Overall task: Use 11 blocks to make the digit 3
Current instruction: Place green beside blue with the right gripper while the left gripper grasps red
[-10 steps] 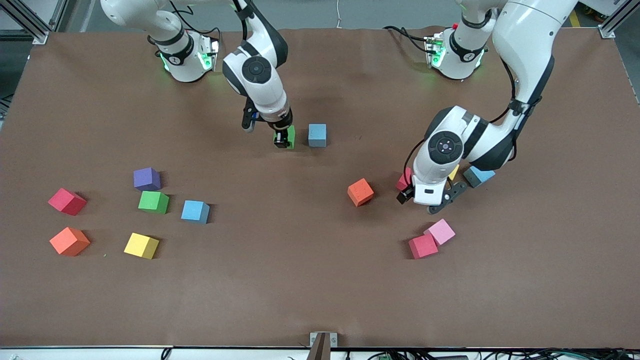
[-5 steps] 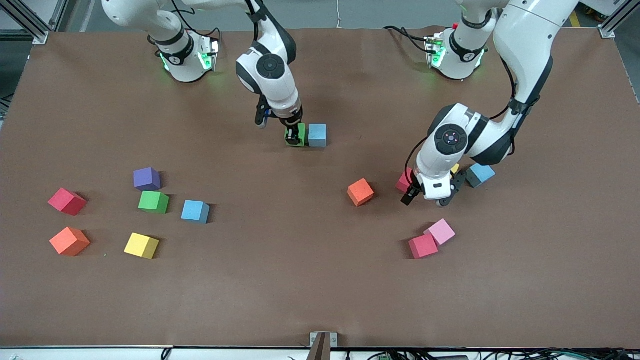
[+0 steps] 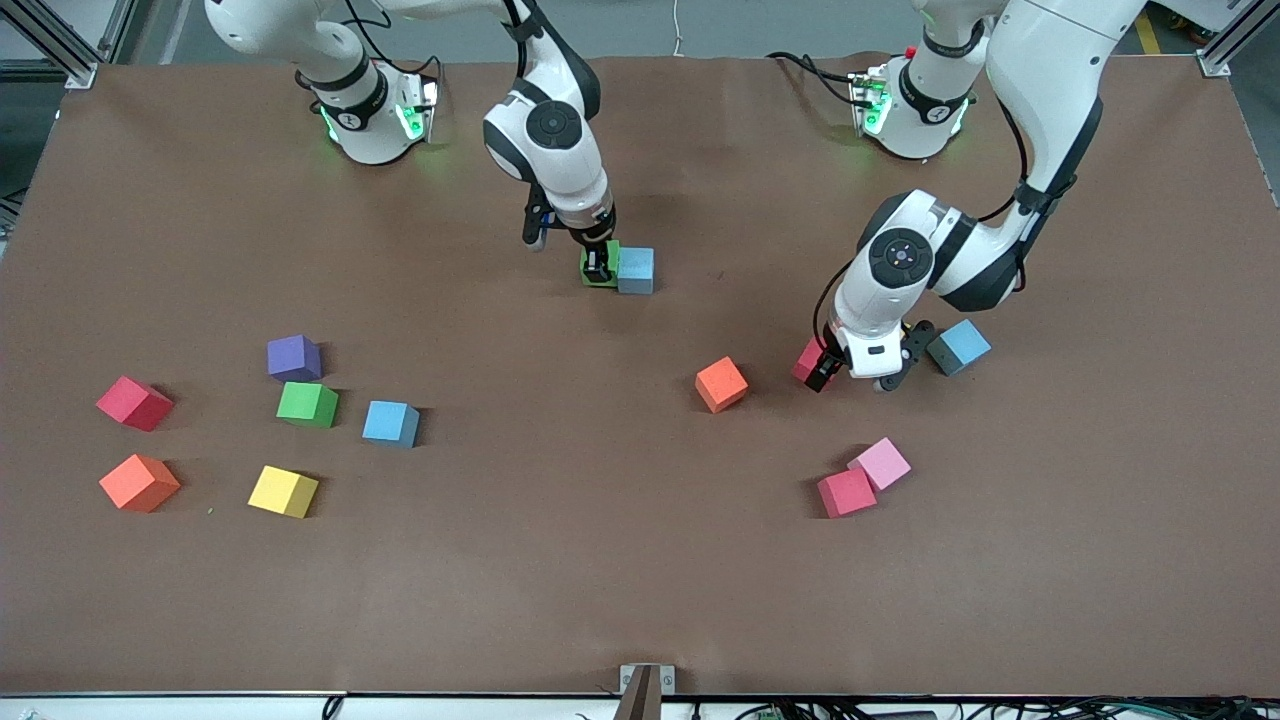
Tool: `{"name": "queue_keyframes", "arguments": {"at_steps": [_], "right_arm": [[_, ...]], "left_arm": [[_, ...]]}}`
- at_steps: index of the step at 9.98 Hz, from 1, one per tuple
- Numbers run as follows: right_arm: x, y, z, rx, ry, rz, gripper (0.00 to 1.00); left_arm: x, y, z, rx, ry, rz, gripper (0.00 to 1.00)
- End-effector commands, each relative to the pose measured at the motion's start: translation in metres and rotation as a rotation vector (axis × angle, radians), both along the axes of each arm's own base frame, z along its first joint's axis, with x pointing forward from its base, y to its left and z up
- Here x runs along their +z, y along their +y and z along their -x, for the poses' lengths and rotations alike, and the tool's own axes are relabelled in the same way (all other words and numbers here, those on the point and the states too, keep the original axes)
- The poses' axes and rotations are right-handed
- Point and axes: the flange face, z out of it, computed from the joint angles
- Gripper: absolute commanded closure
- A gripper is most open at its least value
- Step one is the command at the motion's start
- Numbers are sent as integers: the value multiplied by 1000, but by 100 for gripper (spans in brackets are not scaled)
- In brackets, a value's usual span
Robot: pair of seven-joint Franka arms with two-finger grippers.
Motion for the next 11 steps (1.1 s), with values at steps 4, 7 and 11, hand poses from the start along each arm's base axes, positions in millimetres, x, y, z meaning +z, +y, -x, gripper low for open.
{"name": "queue_keyframes", "arguments": {"at_steps": [4, 7, 11], "right_arm": [[-14, 3, 1, -52, 3, 1, 70], [-15, 6, -2, -104, 13, 7, 0], [9, 4, -18, -121, 40, 29, 0]], "left_arm": [[-7, -2, 6, 63, -63, 60, 0], [-26, -3, 16, 40, -47, 60, 15], [3, -3, 5, 63, -80, 37, 80]]}}
